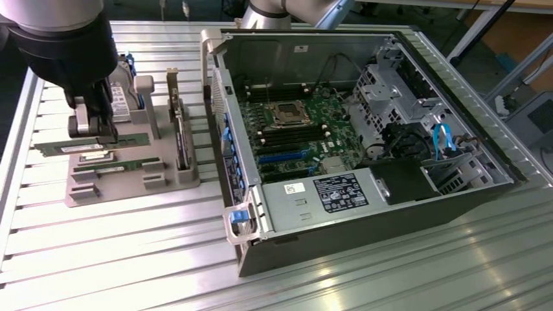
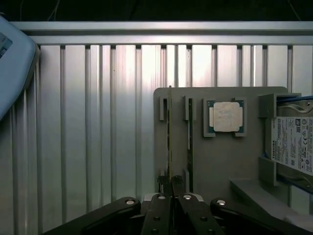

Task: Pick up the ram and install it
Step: 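Pick up the ram and move it above insertion slot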

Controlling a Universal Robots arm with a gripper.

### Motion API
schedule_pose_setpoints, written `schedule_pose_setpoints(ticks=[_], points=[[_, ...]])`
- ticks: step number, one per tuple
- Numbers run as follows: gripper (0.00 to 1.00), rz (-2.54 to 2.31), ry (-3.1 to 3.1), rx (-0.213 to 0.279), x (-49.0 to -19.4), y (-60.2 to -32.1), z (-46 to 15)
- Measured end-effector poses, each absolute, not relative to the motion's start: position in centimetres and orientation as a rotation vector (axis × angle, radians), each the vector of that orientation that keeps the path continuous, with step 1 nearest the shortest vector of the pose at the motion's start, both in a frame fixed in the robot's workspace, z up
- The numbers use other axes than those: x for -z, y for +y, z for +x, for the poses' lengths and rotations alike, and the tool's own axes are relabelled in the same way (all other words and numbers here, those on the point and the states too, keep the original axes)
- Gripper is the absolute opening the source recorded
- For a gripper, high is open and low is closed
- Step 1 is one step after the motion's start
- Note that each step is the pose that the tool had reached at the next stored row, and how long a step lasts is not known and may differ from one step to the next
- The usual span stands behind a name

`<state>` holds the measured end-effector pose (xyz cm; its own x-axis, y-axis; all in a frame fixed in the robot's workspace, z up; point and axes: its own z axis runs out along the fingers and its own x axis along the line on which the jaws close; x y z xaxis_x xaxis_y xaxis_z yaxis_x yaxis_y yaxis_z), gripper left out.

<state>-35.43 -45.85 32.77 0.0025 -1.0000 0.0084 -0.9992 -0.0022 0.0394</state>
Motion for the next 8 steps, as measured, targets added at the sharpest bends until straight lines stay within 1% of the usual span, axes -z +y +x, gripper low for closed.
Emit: schedule_pose_setpoints(ticks=[8], points=[[0.12,2.2,-2.195,0.034,-33.87,-45.85,-35.43]])
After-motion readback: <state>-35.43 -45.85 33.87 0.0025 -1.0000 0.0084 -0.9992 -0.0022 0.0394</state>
